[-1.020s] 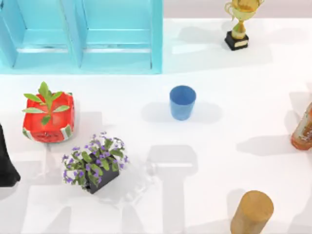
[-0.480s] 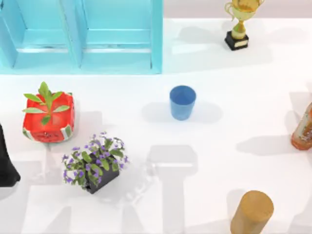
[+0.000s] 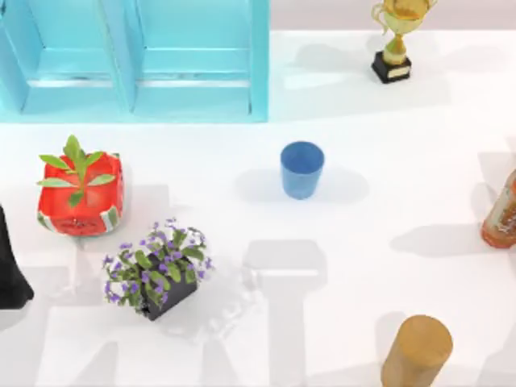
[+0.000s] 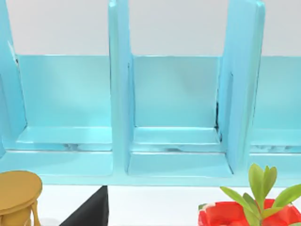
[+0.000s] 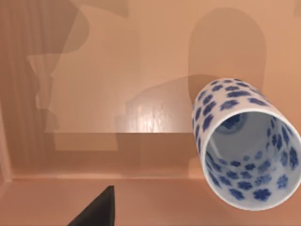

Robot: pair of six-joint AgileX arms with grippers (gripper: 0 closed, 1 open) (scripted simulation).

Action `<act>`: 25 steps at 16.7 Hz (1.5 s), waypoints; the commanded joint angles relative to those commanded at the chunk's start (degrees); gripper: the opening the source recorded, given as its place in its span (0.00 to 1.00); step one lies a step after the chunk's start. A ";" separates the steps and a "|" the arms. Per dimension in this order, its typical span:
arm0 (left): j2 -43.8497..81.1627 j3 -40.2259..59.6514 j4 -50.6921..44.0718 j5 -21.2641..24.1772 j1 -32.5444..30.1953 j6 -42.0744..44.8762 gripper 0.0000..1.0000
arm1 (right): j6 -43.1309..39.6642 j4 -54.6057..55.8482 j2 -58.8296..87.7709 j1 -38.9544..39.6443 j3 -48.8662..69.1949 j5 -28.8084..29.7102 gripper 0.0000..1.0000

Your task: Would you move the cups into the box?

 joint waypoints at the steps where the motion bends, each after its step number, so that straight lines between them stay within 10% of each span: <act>1: 0.00 0.00 0.00 0.00 0.00 0.00 1.00 | -0.01 -0.14 0.02 -0.01 0.14 0.00 1.00; 19: 0.00 0.00 0.00 0.00 0.00 0.00 1.00 | -0.27 -22.64 0.46 -0.17 22.93 0.01 1.00; 25: 0.00 0.00 0.00 0.00 0.00 0.00 1.00 | 11.56 -24.30 12.78 11.88 35.79 1.64 1.00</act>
